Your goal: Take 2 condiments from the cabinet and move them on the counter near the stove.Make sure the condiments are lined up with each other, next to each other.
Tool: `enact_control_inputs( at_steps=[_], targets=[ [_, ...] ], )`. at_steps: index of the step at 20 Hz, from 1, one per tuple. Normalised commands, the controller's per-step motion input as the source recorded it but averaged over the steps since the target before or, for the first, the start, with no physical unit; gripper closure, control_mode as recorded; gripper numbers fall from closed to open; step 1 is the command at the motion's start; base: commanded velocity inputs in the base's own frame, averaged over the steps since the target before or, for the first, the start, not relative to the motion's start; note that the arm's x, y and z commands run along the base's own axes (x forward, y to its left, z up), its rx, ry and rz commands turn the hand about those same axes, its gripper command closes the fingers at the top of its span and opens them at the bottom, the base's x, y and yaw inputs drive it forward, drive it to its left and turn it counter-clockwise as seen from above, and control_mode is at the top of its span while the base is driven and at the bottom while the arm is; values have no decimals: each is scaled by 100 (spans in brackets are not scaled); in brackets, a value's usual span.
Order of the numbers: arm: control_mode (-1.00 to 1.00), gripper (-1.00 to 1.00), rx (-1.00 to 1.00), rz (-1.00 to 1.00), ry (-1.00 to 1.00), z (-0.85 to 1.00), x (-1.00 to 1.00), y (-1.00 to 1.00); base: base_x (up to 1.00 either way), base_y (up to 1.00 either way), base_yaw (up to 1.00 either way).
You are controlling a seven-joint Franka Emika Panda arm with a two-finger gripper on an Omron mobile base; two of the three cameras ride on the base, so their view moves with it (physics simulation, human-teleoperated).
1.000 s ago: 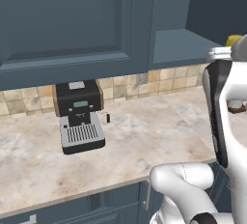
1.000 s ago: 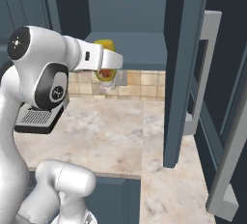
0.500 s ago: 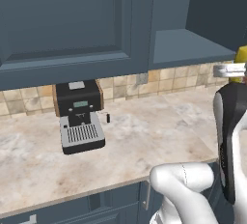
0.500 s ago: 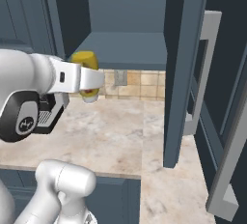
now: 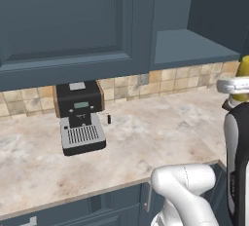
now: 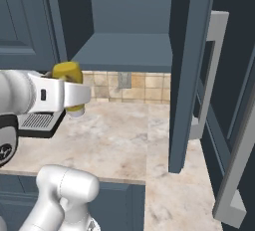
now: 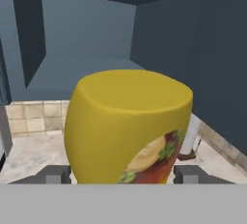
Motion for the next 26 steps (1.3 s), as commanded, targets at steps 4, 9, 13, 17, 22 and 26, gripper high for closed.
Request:
enact_control_inputs(
  at_steps=[4,9,13,17,22,26],
  targets=[
    [-100,100,0,12,0,-18,0,21,0,0,0],
    [-100,100,0,13,0,-18,-1,20,0,0,0],
    [-100,100,0,11,0,-12,-4,22,0,0,0],
    [-100,100,0,7,0,-12,0,20,0,0,0],
    [-100,100,0,2,0,-8,0,14,0,0,0],
    [-100,100,0,0,0,0,0,0,0,0,0]
  ],
)
